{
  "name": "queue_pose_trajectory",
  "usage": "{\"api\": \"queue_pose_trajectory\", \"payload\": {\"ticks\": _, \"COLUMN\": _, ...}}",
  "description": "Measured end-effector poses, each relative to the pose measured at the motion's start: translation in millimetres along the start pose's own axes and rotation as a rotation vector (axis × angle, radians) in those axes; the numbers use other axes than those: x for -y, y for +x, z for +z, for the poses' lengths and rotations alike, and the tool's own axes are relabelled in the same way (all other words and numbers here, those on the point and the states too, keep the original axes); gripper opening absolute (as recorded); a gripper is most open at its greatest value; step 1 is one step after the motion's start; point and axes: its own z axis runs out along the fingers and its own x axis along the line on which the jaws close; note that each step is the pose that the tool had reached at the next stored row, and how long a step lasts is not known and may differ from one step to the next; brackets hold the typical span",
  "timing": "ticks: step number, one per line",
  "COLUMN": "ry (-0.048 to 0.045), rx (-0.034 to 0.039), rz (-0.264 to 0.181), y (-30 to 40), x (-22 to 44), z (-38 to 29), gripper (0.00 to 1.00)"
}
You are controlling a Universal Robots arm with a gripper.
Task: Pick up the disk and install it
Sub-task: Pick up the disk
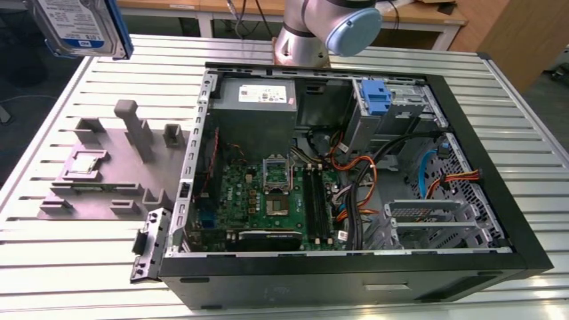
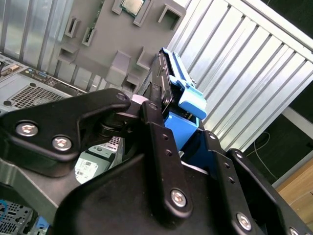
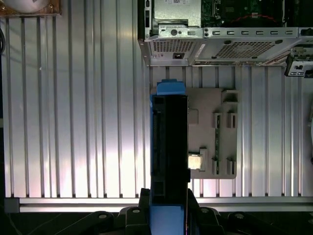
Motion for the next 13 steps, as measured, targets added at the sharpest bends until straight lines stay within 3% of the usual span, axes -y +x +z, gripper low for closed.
{"api": "queue_pose_trajectory", "payload": {"ticks": 13, "ry": 0.0, "rx": 0.0, "rz": 0.0, "y": 0.3, "x": -7.6, "z": -0.1, "gripper": 0.37}}
